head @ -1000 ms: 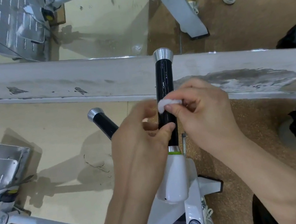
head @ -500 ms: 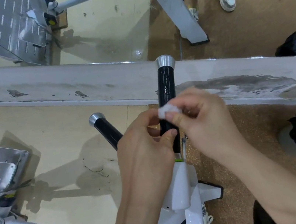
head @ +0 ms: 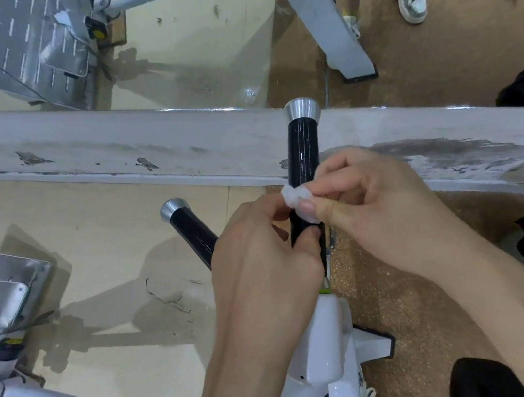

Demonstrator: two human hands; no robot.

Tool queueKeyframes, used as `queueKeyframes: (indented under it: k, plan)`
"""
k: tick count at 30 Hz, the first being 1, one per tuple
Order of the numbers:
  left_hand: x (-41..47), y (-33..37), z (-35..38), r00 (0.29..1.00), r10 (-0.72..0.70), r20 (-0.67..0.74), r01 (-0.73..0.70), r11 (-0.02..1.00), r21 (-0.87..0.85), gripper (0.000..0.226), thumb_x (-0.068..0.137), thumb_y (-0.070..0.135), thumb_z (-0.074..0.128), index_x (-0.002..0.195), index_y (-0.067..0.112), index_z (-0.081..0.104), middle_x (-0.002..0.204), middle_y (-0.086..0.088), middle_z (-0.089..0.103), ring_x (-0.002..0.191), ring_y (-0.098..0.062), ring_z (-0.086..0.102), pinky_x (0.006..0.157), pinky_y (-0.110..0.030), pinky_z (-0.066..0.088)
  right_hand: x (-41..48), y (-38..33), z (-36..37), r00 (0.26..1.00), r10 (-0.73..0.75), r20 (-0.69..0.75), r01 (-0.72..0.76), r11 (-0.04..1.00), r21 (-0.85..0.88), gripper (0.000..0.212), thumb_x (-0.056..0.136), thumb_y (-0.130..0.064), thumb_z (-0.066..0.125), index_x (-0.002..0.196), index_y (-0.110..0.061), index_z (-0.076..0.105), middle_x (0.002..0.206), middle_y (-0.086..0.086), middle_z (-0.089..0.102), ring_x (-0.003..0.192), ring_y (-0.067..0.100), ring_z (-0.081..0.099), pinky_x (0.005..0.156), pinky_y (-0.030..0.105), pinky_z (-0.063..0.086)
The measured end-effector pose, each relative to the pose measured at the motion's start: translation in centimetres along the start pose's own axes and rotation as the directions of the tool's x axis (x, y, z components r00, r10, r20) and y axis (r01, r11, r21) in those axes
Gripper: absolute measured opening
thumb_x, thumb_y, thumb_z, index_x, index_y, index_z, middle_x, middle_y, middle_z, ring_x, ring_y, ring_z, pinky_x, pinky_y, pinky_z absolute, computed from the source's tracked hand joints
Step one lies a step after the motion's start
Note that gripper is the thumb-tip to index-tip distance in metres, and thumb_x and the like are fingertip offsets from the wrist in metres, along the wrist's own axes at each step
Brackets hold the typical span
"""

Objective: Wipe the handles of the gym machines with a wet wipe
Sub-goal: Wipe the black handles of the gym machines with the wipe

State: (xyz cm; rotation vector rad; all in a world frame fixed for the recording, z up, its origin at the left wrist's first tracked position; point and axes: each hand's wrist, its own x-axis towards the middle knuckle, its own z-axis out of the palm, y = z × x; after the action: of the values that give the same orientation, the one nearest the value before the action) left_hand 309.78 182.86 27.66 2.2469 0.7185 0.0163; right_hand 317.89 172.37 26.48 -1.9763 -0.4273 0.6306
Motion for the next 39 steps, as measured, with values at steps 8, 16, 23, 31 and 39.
queueKeyframes:
  k: [8,16,23,31,39]
  plan:
    - [1.1,0.8,-0.1,0.993,0.103,0.055,-0.106,0.992,0.072,0.022,0.077,0.02,0.06,0.092,0.035,0.06,0.074,0.013,0.058,0.075,-0.004,0.052,0.069,-0.02,0.042,1.9,0.2,-0.5,0.957,-0.284,0.057,0.275,0.83,-0.485,0.011,0.075,-0.012,0.064,0.076,-0.023,0.063,0.072,-0.009,0.052,0.064,0.007,0.048,0.059,0.018,0.034]
    - [1.8,0.6,0.6,0.996,0.058,0.065,-0.06,0.998,0.02,0.026,0.078,0.035,0.066,0.099,0.045,0.055,0.073,0.011,0.051,0.074,-0.005,0.05,0.059,-0.019,0.039,3.4,0.8,-0.4,0.976,-0.155,-0.152,0.11,0.957,-0.267,0.016,0.083,-0.013,0.067,0.079,-0.028,0.068,0.077,-0.011,0.059,0.072,0.004,0.054,0.064,0.019,0.043]
    - [2.8,0.2,0.3,0.99,0.011,0.141,-0.005,0.999,-0.042,0.035,0.076,0.036,0.072,0.106,0.044,0.057,0.074,0.009,0.055,0.069,-0.005,0.053,0.063,-0.024,0.045,6.7,1.6,-0.1,0.918,-0.268,-0.294,0.136,0.906,-0.4,0.016,0.081,-0.003,0.064,0.089,-0.013,0.074,0.086,0.0,0.064,0.073,0.007,0.05,0.068,0.005,0.035]
    - [3.3,0.1,0.7,0.996,0.023,0.092,-0.02,0.999,-0.038,0.03,0.071,0.039,0.074,0.084,0.052,0.05,0.072,0.009,0.055,0.068,-0.005,0.053,0.058,-0.024,0.044,5.3,1.3,0.1,0.958,-0.223,-0.183,0.148,0.925,-0.35,0.016,0.085,-0.011,0.063,0.093,-0.021,0.072,0.087,-0.007,0.061,0.077,0.005,0.051,0.069,0.009,0.038]
    - [3.5,0.1,0.5,0.995,0.008,0.102,-0.002,0.999,-0.052,0.032,0.072,0.041,0.074,0.097,0.049,0.055,0.074,0.012,0.056,0.068,-0.003,0.054,0.061,-0.023,0.045,8.8,0.8,-1.7,0.913,-0.235,-0.335,0.151,0.954,-0.258,0.011,0.087,-0.014,0.063,0.093,-0.017,0.072,0.08,-0.004,0.058,0.069,0.003,0.047,0.066,0.019,0.037]
